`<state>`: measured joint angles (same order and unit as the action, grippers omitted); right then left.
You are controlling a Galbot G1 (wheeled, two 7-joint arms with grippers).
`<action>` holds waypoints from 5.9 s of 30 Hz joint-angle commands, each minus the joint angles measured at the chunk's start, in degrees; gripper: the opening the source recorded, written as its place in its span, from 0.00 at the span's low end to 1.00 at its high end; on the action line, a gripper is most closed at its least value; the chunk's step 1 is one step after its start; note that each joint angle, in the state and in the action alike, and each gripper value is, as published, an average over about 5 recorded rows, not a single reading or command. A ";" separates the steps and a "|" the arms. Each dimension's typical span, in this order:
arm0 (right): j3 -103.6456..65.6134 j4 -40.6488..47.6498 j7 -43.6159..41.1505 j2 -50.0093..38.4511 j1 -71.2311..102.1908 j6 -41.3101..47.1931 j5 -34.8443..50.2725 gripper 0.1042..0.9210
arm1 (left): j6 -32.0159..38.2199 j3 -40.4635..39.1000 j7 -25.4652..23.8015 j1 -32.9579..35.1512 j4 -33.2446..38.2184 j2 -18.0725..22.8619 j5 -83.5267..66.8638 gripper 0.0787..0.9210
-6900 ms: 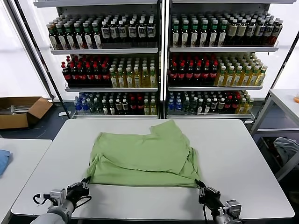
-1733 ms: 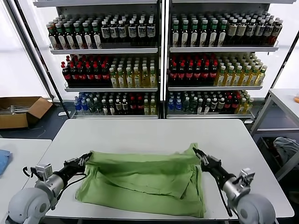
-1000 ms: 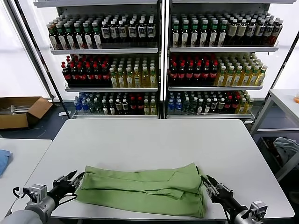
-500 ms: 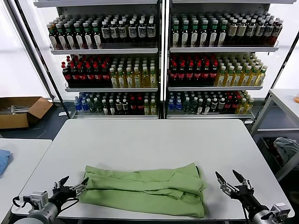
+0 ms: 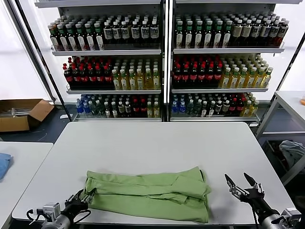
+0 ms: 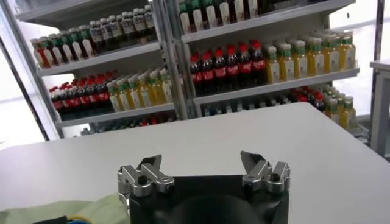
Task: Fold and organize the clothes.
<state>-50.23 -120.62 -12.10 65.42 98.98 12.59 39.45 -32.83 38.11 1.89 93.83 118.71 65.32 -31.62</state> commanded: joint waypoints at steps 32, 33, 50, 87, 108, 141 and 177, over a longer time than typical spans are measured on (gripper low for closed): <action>-0.49 -1.53 0.50 -1.11 -1.18 -0.02 0.76 0.88 | 3.62 34.84 -4.47 -3.02 -2.12 -9.28 -6.08 0.01; -0.36 -1.51 0.52 -1.05 -1.24 0.00 0.72 0.88 | 3.68 33.74 -4.09 -2.72 0.25 -8.48 -6.52 0.01; 0.03 -1.33 0.44 -0.66 -1.57 -0.06 0.14 0.88 | 1.29 -6.13 0.21 -5.39 12.92 0.81 3.31 0.01; 2.67 -1.15 1.16 -0.15 -3.48 0.51 -0.76 0.88 | 0.43 1.67 -1.52 -6.50 16.64 -1.23 -17.04 0.56; 5.75 -1.56 1.70 0.20 -4.94 0.89 -1.77 0.88 | 0.50 -1.89 3.07 -10.79 -9.24 1.33 -1.76 0.88; 4.91 -1.34 1.51 0.75 -4.81 0.40 -1.10 0.88 | 6.56 4.43 6.12 -9.09 -4.09 4.96 -2.09 0.08; 3.81 0.33 1.20 0.58 -5.08 -1.19 0.14 0.88 | 4.54 -3.25 15.25 -6.66 11.89 2.17 9.65 0.08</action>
<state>-45.91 -120.57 -10.94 65.95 93.60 11.55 39.49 -28.66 59.21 8.53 84.26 114.68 57.23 -32.94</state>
